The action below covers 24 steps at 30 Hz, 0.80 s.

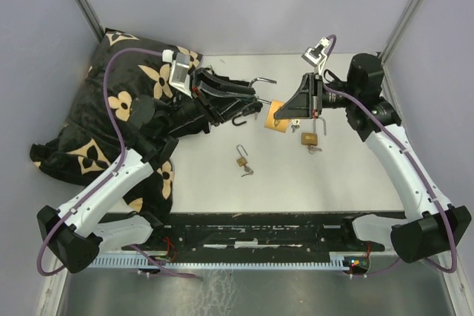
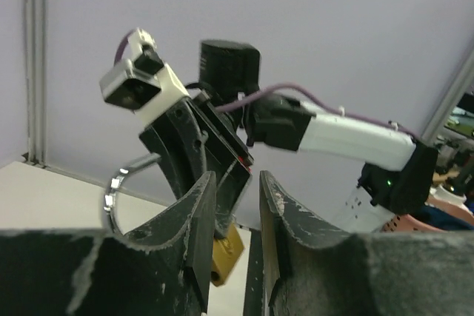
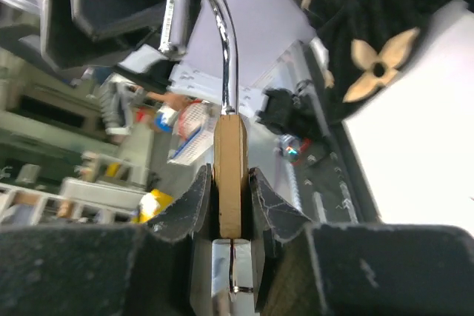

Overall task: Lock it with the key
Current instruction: Lock the lock.

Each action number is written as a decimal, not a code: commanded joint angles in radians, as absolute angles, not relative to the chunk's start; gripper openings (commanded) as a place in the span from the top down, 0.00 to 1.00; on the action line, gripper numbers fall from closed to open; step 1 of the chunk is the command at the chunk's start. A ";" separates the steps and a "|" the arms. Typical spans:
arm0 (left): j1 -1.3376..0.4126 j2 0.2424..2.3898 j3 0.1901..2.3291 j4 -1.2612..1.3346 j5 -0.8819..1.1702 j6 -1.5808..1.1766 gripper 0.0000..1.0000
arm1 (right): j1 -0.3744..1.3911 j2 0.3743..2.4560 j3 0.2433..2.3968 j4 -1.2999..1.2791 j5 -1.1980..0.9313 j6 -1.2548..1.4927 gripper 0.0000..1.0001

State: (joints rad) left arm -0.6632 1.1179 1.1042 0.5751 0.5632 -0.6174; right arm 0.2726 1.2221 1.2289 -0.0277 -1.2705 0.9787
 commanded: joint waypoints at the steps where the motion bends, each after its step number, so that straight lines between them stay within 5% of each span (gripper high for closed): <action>1: -0.661 1.094 1.079 0.598 0.703 -0.538 0.64 | 0.270 1.234 1.490 -0.656 -1.143 0.305 0.98; 4: -0.662 1.060 1.047 0.565 0.614 -0.577 0.63 | 0.271 1.276 1.623 -0.910 -0.980 -0.022 0.98; 10: -0.650 0.963 0.886 0.539 0.208 -0.897 0.38 | 0.278 1.247 1.658 -0.929 -0.639 -0.489 0.98; 15: -0.644 1.022 0.872 0.646 0.233 -1.094 0.36 | 0.312 1.292 1.834 -1.155 -0.514 -1.008 0.98; 20: -0.644 1.013 0.854 0.561 0.177 -1.062 0.34 | 0.338 1.143 1.652 -1.160 -0.525 -1.449 0.98; 24: -0.645 1.031 0.780 0.591 0.186 -1.240 0.35 | 0.354 1.002 1.429 -0.939 -0.524 -1.516 0.98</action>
